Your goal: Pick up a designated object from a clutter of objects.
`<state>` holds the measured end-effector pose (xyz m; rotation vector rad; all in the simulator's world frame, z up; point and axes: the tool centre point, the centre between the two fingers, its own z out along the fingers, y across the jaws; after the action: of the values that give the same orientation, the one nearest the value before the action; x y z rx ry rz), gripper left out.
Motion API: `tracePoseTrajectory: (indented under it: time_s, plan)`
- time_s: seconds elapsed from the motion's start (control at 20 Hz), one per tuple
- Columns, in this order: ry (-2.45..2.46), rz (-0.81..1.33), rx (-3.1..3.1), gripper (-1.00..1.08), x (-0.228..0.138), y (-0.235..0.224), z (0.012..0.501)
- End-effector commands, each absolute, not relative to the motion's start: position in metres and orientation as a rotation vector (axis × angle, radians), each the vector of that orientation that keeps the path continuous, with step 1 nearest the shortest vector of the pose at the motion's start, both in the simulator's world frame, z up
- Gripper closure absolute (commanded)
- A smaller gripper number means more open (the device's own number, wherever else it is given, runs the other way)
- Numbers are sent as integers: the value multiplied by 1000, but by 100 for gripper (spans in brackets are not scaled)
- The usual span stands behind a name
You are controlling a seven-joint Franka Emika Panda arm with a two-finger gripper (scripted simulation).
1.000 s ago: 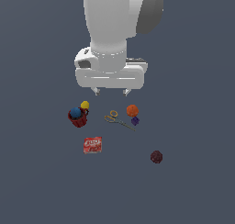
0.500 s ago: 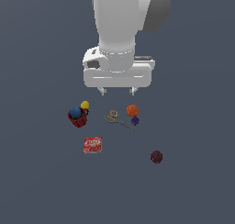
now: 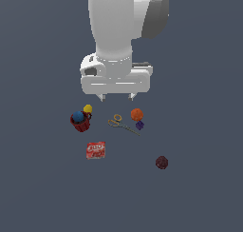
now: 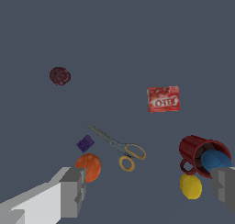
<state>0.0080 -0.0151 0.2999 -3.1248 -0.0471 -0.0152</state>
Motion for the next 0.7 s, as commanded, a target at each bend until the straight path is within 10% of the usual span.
tracePoseTrajectory:
  time_s: [0.0,0.65]
  plan:
    - [-74,-15,-3125,-92,8,-24,293]
    - [-316,-13,-3117,-92,-4,-102,236]
